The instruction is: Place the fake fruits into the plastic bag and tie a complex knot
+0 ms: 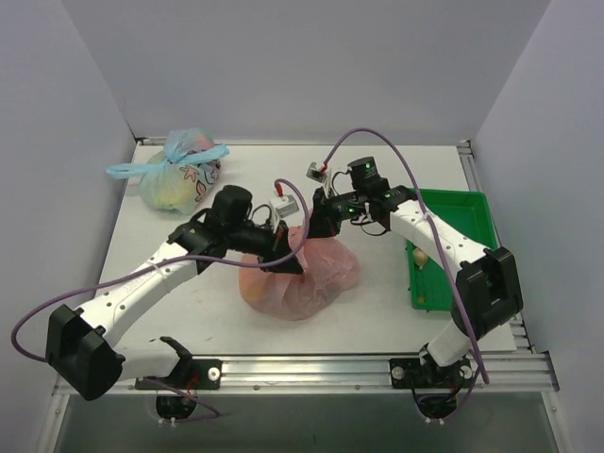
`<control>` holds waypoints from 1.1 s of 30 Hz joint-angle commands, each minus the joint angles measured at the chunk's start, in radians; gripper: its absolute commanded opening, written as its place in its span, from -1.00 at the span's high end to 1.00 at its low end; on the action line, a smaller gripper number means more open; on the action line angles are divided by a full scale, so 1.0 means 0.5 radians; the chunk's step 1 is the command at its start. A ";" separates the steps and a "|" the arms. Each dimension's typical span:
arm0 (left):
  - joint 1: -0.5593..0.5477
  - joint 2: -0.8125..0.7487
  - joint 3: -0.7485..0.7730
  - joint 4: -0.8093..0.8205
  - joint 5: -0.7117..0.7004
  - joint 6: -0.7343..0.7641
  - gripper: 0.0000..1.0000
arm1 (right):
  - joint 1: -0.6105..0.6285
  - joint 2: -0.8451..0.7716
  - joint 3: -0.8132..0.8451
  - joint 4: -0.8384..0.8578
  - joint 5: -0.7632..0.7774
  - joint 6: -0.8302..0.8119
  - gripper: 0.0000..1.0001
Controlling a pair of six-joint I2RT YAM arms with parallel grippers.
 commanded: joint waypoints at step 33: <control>-0.009 0.422 -0.575 1.804 -0.722 -1.069 1.00 | 0.117 -0.278 -0.653 1.603 0.038 1.908 1.00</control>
